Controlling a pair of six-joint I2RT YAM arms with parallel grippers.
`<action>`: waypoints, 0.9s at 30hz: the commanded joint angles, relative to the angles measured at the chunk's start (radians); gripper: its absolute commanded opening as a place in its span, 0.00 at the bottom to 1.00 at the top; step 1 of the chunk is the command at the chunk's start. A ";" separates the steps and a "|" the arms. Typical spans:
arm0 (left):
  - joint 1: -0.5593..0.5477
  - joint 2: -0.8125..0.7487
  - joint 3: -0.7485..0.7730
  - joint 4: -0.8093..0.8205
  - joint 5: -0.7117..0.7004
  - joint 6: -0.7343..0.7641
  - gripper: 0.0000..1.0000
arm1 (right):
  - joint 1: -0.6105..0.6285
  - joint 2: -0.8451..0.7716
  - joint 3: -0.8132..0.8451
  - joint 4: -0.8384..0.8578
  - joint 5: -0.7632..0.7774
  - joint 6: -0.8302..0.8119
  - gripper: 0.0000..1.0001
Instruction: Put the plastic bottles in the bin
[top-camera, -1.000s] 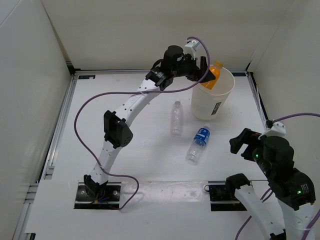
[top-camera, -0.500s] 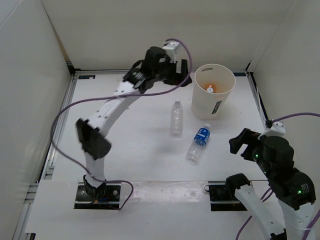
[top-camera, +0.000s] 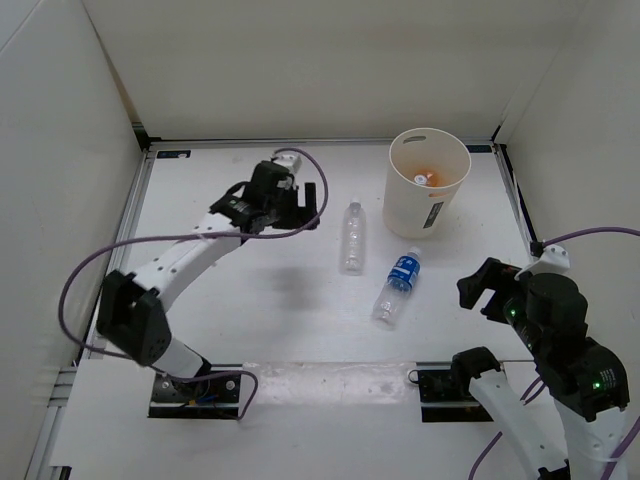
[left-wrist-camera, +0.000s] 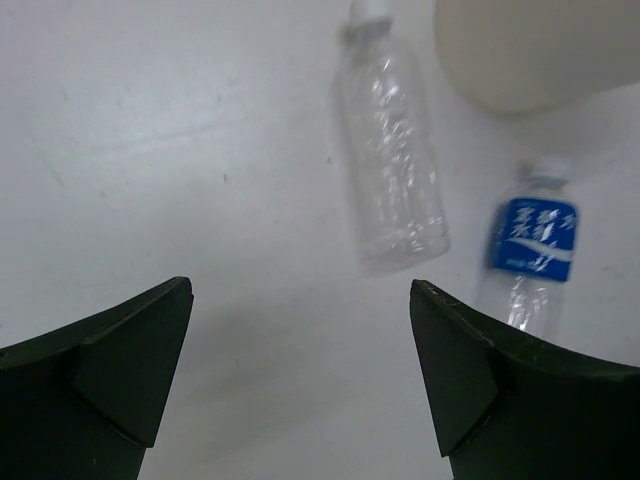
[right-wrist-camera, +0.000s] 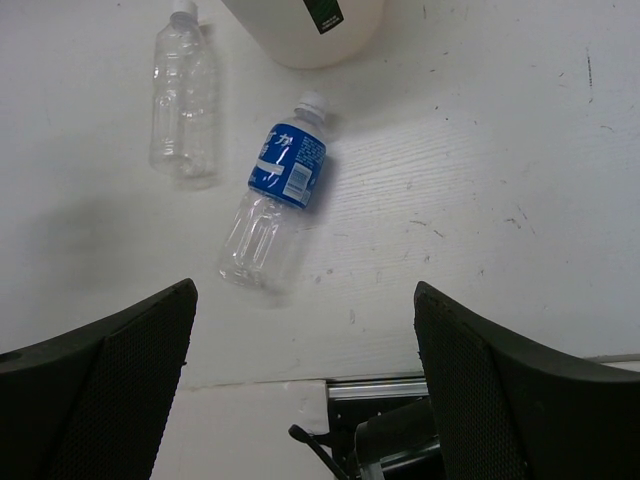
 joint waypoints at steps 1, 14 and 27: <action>-0.021 0.065 0.003 0.006 0.035 -0.039 1.00 | 0.001 0.001 0.000 0.044 -0.009 -0.019 0.90; -0.076 0.332 0.109 0.058 0.113 -0.085 1.00 | 0.003 0.016 -0.002 0.040 -0.009 -0.021 0.90; -0.110 0.611 0.450 -0.029 0.162 -0.067 1.00 | 0.010 0.024 -0.002 0.043 -0.012 -0.019 0.90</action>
